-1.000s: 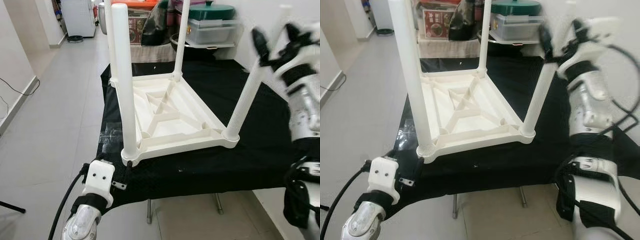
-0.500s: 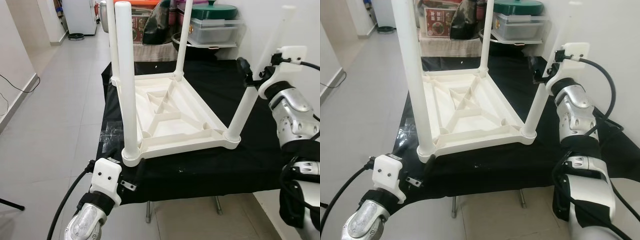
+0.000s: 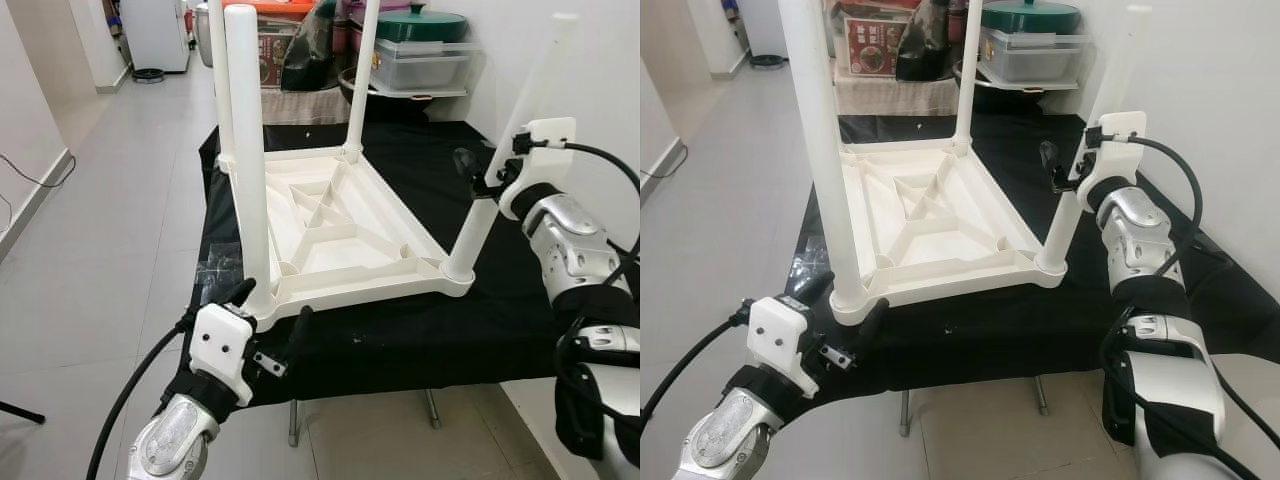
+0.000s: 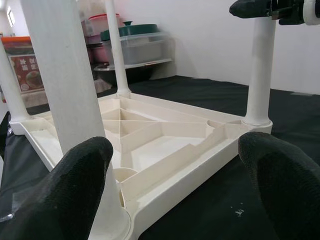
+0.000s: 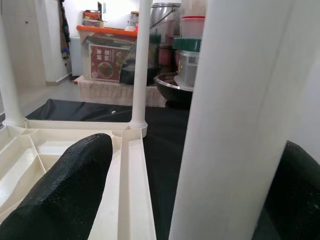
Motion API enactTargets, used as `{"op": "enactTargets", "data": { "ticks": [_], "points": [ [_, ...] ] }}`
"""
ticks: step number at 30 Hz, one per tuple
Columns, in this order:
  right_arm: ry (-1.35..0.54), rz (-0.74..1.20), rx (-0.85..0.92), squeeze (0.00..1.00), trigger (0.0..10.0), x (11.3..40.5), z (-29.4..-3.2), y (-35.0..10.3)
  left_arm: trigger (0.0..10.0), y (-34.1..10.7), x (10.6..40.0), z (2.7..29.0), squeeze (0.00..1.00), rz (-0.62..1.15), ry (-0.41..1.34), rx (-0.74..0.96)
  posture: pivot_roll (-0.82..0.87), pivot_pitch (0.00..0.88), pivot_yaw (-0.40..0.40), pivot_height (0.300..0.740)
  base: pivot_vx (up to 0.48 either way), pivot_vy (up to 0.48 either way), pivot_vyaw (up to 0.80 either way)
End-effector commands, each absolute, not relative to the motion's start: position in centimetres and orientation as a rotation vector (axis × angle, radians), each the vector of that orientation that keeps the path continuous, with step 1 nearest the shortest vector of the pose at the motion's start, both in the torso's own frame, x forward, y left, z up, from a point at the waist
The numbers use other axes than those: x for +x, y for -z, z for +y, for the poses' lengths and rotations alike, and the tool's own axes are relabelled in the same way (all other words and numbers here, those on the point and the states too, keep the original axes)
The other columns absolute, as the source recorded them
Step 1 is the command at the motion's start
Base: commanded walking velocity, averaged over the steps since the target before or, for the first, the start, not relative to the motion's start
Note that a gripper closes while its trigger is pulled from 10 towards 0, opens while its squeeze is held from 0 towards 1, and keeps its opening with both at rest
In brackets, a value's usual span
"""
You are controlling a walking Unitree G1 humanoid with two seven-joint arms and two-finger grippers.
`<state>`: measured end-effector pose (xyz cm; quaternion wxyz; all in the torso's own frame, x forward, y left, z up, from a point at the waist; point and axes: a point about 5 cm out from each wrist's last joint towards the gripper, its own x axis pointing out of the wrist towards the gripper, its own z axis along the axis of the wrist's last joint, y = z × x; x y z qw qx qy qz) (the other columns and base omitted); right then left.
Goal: Building children table
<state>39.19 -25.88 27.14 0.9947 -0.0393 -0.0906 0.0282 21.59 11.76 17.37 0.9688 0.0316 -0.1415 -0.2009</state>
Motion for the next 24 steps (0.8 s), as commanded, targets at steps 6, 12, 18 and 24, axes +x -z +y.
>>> {"op": "enactTargets", "data": {
  "ticks": [6,12,18,24],
  "points": [
    [-0.028,-0.210,-0.051,0.00,10.0,39.2,-26.5,-28.1,10.0,-17.7,21.6,11.8,0.00,-0.288,0.420,0.072,0.15,0.000,-0.078,0.740,0.000,0.000,0.00],
    [-0.050,-0.253,-0.043,0.00,10.0,39.2,-26.4,-29.4,10.0,-17.7,22.0,11.9,0.00,-0.279,0.394,0.087,0.16,0.000,-0.079,0.740,0.000,0.000,0.00],
    [-0.214,-0.306,-0.014,0.00,10.0,38.2,-24.7,-27.9,10.0,-17.5,23.0,12.4,0.00,-0.250,0.306,0.068,0.15,0.000,-0.081,0.740,0.000,0.000,0.00],
    [-0.208,-0.301,0.054,0.00,10.0,36.1,-25.8,-24.8,10.0,-17.0,23.2,12.0,0.00,-0.227,0.306,0.053,0.14,0.000,-0.067,0.740,0.000,0.000,0.00]
  ]
}}
